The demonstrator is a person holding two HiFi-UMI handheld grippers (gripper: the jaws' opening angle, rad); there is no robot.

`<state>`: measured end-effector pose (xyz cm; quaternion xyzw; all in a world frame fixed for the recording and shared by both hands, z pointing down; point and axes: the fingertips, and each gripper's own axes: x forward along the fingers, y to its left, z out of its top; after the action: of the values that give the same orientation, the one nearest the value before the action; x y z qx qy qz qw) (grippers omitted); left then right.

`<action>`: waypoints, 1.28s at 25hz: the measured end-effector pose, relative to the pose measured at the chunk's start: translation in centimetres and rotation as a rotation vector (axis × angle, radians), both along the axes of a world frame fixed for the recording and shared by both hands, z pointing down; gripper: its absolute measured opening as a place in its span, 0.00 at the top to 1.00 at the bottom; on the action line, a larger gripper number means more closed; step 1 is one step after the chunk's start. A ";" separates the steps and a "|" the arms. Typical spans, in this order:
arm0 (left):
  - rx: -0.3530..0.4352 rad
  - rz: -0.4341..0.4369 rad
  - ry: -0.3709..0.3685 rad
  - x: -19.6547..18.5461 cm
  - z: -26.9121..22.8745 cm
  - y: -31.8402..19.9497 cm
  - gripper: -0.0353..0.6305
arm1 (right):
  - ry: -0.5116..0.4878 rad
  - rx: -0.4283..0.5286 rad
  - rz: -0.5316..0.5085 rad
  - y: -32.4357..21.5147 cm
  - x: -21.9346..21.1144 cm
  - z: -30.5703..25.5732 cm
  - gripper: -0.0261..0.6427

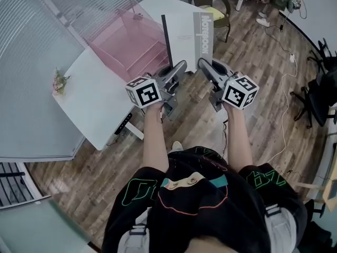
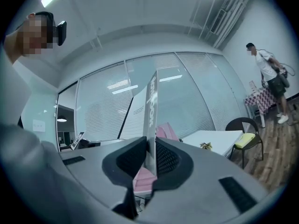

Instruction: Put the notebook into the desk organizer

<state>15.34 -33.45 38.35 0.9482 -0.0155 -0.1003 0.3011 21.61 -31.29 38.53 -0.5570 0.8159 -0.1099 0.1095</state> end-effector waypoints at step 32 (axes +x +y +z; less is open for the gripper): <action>-0.002 -0.412 0.024 -12.8 -1.8 -9.0 0.75 | 0.001 -0.018 -0.376 -14.5 -12.2 -2.7 0.93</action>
<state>2.55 -42.44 36.53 0.9234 -0.2057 -0.1711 0.2754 9.42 -45.75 35.83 -0.3959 0.9046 -0.1353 0.0816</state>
